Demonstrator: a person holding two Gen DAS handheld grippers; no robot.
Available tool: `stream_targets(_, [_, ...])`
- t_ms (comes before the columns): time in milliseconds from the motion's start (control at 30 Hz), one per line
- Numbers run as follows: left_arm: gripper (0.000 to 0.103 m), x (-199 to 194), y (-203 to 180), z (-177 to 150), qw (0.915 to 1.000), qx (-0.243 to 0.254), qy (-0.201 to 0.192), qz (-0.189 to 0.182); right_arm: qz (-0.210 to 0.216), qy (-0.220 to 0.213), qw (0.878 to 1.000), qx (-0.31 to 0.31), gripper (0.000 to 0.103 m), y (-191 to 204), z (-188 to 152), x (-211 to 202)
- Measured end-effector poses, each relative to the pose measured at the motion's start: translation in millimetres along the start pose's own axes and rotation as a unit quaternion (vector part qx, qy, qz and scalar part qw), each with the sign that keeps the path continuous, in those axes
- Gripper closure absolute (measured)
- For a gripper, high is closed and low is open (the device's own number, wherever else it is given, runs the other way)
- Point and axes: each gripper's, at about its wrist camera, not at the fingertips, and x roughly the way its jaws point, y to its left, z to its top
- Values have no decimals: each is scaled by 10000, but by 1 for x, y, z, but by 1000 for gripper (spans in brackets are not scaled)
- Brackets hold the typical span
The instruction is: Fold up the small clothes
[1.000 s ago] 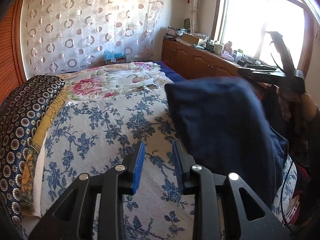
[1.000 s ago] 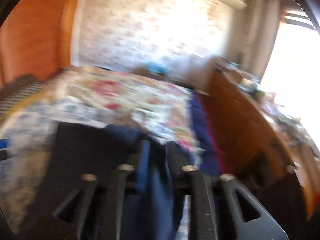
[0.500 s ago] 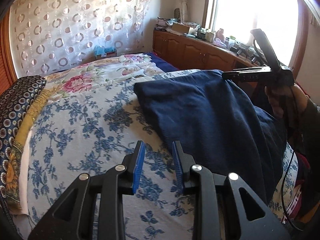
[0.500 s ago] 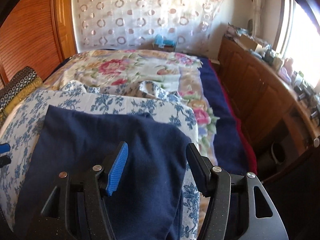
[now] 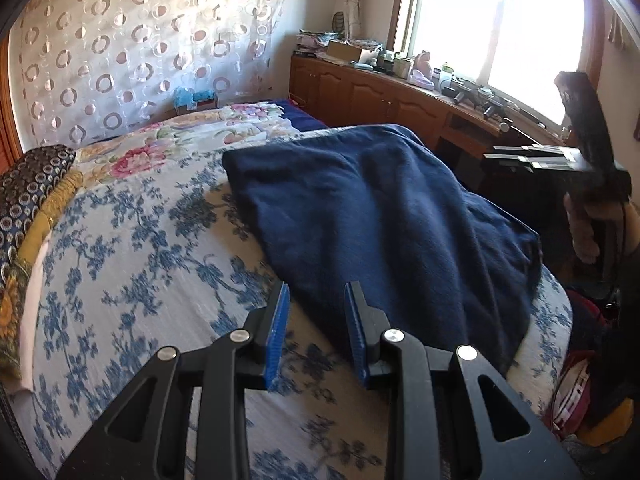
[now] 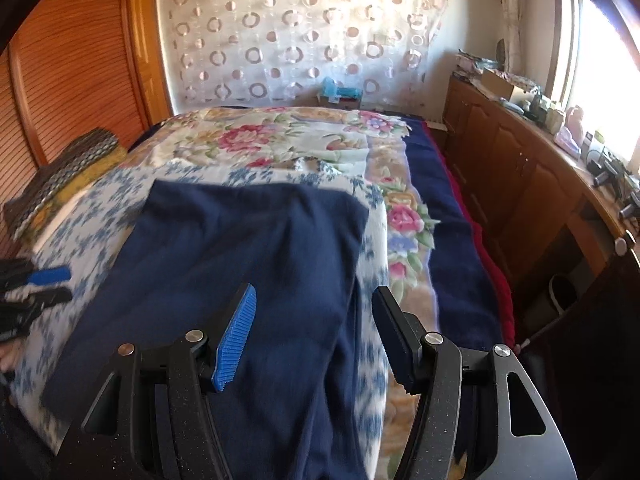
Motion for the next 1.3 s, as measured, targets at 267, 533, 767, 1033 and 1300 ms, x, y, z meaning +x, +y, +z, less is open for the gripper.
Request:
stream_targets(267, [65,-11,-15,-13,10000,18,28,76,110,172,9998,-1,41,12,-49,-15])
stream_targets(533, [65,-20,-18,-25,9998,15,111,178,256,201,9994,99,42,12,-76,-28])
stream_targets(767, [65,-23,-18,-33,9998,-26,109,158,309,354,9985,297,56,6,-93,-22])
stream_targets(1033, [65,-17,-19,-39,9997,-136,160,94,382,128,9992,59,97,15,-94,-33])
stream_targets(1300, [65,-21,-30,-42,9998,-113,101,-92,-101,-315,9989,321,99,4,-87,-60])
